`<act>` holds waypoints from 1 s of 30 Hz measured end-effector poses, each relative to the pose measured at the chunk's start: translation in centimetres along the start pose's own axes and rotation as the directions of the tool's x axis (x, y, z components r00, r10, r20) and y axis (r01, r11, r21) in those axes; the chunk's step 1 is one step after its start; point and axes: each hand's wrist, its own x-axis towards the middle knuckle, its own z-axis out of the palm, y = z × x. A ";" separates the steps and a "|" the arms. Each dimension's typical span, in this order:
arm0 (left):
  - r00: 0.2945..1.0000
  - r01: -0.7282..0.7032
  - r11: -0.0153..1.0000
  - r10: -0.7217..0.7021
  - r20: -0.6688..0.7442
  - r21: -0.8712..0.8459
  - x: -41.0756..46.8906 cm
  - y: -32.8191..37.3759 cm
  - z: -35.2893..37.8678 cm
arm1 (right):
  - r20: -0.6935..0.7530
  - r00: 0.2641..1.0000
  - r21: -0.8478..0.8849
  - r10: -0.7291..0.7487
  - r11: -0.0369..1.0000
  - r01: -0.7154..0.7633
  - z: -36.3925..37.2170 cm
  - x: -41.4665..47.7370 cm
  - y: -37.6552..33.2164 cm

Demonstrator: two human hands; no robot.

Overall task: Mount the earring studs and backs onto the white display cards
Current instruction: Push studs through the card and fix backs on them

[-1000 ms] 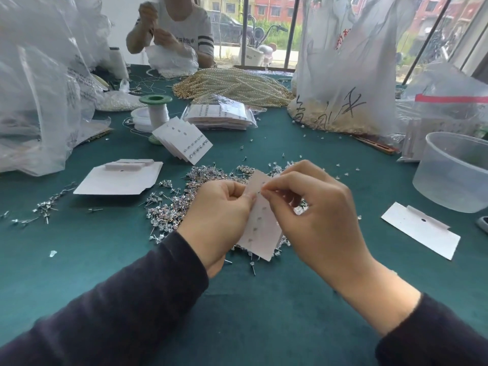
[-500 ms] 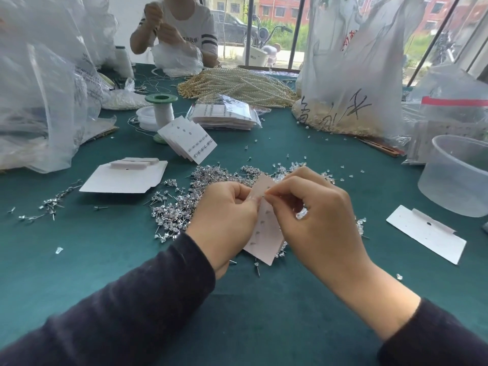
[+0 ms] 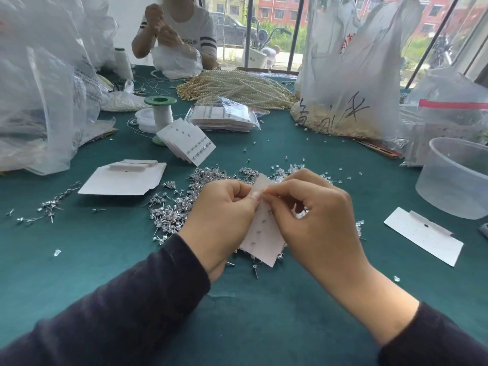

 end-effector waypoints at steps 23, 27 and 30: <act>0.956 -0.258 0.903 0.289 -0.042 0.344 -0.2 0.0 0.0 | -0.052 0.998 -0.047 0.022 0.999 -0.024 0.1 -0.4 -0.6; 0.940 -0.280 0.850 0.337 -0.052 0.446 -0.5 0.1 0.1 | -0.072 0.997 -0.034 0.023 0.999 -0.026 0.3 -0.5 -0.6; 0.932 -0.292 0.840 0.358 -0.062 0.456 -0.6 0.2 0.1 | -0.092 0.996 -0.035 0.016 0.999 -0.019 0.4 -0.6 -0.7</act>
